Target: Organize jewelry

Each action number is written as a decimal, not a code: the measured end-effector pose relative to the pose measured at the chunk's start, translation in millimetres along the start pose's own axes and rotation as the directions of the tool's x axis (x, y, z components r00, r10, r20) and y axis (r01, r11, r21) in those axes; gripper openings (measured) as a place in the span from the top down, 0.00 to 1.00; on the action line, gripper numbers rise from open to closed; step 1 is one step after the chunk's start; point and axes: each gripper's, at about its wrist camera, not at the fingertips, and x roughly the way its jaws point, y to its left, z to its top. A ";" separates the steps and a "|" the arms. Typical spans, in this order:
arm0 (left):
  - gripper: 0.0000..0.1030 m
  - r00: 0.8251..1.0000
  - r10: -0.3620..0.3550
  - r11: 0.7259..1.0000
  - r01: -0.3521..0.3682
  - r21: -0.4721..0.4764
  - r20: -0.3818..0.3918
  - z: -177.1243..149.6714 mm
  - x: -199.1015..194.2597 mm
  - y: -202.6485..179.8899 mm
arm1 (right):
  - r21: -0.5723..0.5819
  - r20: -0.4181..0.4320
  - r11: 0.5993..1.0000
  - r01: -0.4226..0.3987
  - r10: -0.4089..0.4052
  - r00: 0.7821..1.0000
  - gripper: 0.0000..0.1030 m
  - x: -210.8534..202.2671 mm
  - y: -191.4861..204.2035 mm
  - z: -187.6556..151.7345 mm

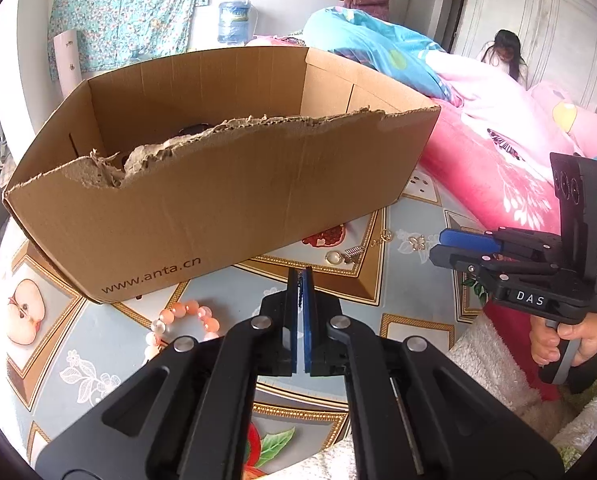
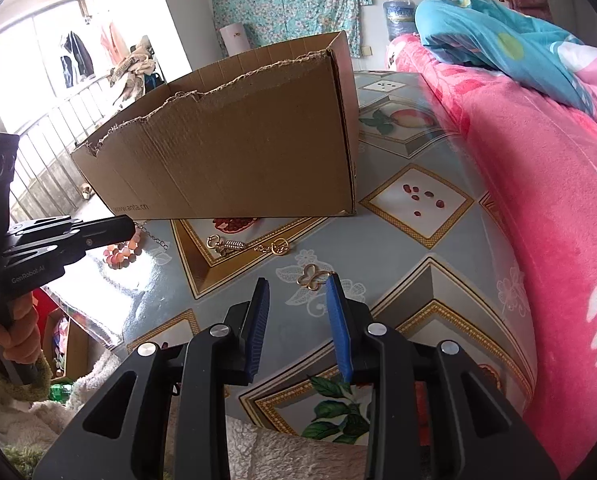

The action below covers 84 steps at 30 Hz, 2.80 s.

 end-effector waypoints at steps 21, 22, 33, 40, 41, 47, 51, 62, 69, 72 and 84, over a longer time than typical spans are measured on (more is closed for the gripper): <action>0.99 0.998 -0.059 0.997 0.059 -0.040 -0.015 -6.1 13.4 4.6 | -0.200 -0.220 0.979 0.045 -0.089 0.971 0.71 28.9 12.6 26.9; 0.99 0.998 -0.063 0.997 0.062 -0.042 -0.011 -6.1 12.7 4.7 | -0.200 -0.236 0.979 0.044 -0.092 0.967 0.71 30.1 13.3 28.7; 0.99 0.997 -0.075 0.996 0.077 -0.054 0.028 -8.3 1.6 13.8 | -0.178 -0.328 0.984 0.024 -0.082 0.941 0.80 39.2 10.7 43.3; 0.99 0.996 -0.083 0.995 0.085 -0.046 0.039 -9.0 -2.3 12.2 | -0.131 -0.361 0.991 -0.003 -0.045 0.931 0.80 44.1 2.3 50.6; 0.99 0.996 -0.083 0.995 0.085 -0.045 0.040 -8.8 -2.7 12.1 | -0.123 -0.366 0.992 -0.008 -0.038 0.930 0.80 45.5 -0.5 53.1; 0.99 0.996 -0.082 0.996 0.084 -0.043 0.044 -7.1 -3.0 13.3 | -0.085 -0.386 0.996 -0.033 -0.003 0.922 0.80 49.1 -11.0 58.9; 0.99 0.995 -0.086 0.995 0.088 -0.040 0.045 -6.5 -2.4 13.1 | -0.057 -0.394 0.997 -0.043 0.017 0.919 0.80 50.5 -15.7 60.4; 0.99 0.989 -0.120 0.992 0.123 -0.027 0.087 0.5 -16.4 8.4 | -0.081 -0.309 0.996 -0.044 0.017 0.951 0.80 6.0 3.8 63.5; 0.99 0.964 -0.198 0.979 0.204 -0.017 0.178 34.6 -53.0 12.3 | -0.148 -0.149 0.986 -0.076 0.054 0.987 0.80 -49.6 31.7 97.7; 0.99 0.955 -0.206 0.977 0.212 -0.005 0.213 61.7 -64.3 17.8 | -0.186 -0.090 0.977 -0.105 0.090 0.992 0.80 -61.9 40.9 123.4; 0.99 0.954 -0.241 0.947 0.191 -0.258 -0.177 164.7 45.8 83.0 | -0.174 -0.284 0.962 -0.211 0.156 0.946 0.80 41.3 35.6 212.2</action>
